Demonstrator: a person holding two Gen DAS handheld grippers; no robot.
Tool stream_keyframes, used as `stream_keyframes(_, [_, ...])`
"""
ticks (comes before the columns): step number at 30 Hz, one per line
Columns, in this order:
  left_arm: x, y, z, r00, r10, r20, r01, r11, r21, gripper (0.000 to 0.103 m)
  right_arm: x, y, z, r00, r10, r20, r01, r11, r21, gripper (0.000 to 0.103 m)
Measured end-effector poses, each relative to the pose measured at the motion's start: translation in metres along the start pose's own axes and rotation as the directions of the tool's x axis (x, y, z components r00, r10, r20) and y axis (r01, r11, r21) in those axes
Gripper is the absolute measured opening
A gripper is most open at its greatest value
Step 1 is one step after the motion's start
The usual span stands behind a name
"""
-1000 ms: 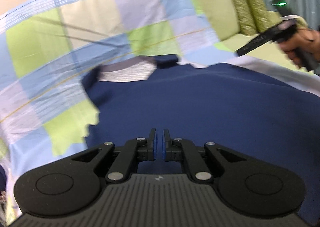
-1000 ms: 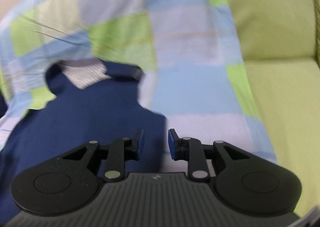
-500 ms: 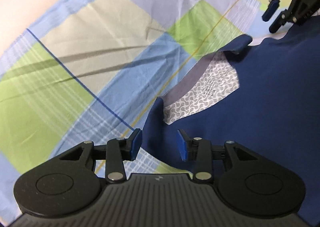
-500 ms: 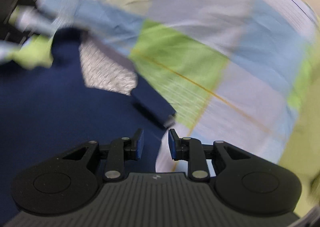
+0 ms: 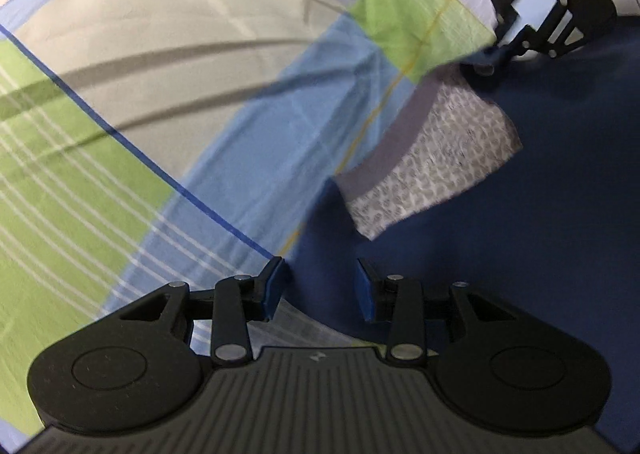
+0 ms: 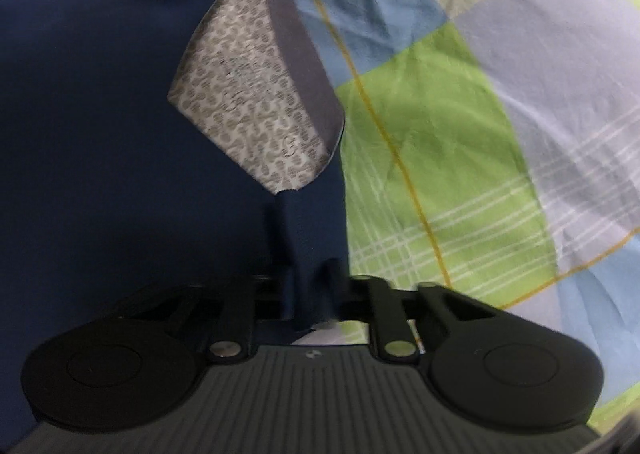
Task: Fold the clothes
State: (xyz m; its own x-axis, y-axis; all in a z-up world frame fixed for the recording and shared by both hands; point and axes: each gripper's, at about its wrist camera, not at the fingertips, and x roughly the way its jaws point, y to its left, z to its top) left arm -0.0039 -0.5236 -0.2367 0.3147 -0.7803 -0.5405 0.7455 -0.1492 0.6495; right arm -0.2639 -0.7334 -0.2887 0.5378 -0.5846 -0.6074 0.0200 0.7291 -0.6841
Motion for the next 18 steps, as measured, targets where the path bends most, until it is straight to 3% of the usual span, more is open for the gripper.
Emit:
stream_keyframes(7, [0.012,-0.012,0.009,0.997,-0.074,-0.034,0.076,0.994,0.074,0.041,-0.030,-0.006,-0.013,0.993,-0.103,0.055,0.099,0.992,0.074,0.000])
stream_keyframes(8, [0.012,-0.011,0.011,0.996,-0.075,-0.042,0.077,0.995,0.062,0.014,-0.034,-0.007,-0.014,0.992,-0.112,0.059,0.107,0.991,0.079,0.000])
stream_keyframes(9, [0.012,-0.010,0.012,0.996,-0.075,-0.047,0.078,0.996,0.051,0.003,-0.039,-0.009,-0.016,0.991,-0.120,0.060,0.115,0.990,0.083,0.000])
stream_keyframes(13, [-0.010,-0.014,0.014,0.999,-0.042,-0.013,0.043,0.998,0.052,0.003,-0.064,-0.017,-0.016,0.985,-0.157,0.069,0.147,0.981,0.128,0.000])
stream_keyframes(18, [-0.065,-0.036,0.007,0.999,0.010,0.050,-0.015,0.996,0.088,0.003,-0.087,-0.005,-0.013,0.976,-0.198,0.096,0.182,0.972,0.150,0.000])
